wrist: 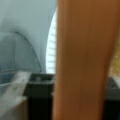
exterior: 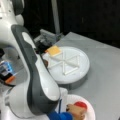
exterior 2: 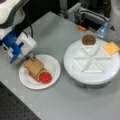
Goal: Ingredient selection for cheeseburger or sandwich
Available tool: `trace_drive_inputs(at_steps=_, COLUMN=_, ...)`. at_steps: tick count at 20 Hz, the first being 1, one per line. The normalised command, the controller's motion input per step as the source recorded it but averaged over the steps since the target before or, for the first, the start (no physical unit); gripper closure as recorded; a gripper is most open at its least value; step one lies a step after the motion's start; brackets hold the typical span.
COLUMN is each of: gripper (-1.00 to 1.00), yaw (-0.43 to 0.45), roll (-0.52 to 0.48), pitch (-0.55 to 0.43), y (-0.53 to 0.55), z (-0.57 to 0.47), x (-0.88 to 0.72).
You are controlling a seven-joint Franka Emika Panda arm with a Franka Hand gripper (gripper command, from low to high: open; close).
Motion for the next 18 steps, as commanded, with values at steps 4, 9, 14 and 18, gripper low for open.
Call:
trace_drive_inputs(at_steps=4, gripper=1.0, yaw=-0.087, roll=-0.392, pitch=-0.007, y=0.26, z=0.09, x=-0.05)
trace_drive_inputs(at_steps=9, gripper=1.0, yaw=-0.085, roll=-0.416, pitch=0.016, y=0.29, z=0.15, x=-0.17)
trace_drive_inputs(at_steps=14, gripper=1.0, yaw=-0.063, roll=-0.368, pitch=0.024, y=0.3, z=0.15, x=-0.24)
trace_drive_inputs(at_steps=18, gripper=1.0, yaw=-0.075, roll=-0.317, pitch=0.006, y=0.33, z=0.1, x=-0.3)
